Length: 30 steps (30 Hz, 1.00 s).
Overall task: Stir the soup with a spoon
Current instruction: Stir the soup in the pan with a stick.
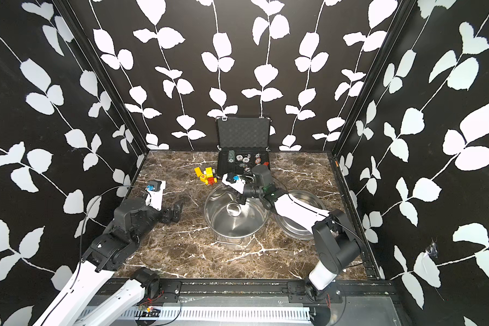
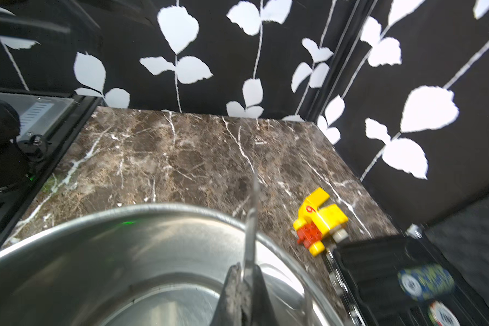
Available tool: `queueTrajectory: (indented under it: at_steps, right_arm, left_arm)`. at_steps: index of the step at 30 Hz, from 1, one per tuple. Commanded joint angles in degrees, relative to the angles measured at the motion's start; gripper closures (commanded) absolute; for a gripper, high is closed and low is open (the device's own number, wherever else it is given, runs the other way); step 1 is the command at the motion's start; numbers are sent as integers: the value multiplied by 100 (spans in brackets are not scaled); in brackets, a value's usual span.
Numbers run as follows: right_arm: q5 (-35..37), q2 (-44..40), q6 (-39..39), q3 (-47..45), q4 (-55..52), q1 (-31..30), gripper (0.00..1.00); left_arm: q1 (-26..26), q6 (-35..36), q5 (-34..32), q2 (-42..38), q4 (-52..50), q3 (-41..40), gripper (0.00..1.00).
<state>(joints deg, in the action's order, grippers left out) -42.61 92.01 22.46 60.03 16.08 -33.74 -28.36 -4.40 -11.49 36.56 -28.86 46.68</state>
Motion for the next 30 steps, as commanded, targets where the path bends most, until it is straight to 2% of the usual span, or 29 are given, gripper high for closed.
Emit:
queueTrajectory:
  at_steps: [1,6,16,25,30]
  right_arm:
    - [-153,-436,-88,-219,178,219,100]
    - [-51,-962,-137,-779,117,505,100]
    - [307,-2368,-18,-1731,-659,731,100]
    - [135,-3308,-513,-2217,-926,676,100]
    - [97,-3635,-658,-2185,-1145,324,100]
  left_arm:
    - [-12,65,-1,33,56,64,1]
    - [-14,69,21,25,40,78,1]
    - [-12,107,55,-103,155,-17,1]
    - [-12,58,198,74,471,-35,1]
    - [-12,57,178,62,559,-94,1]
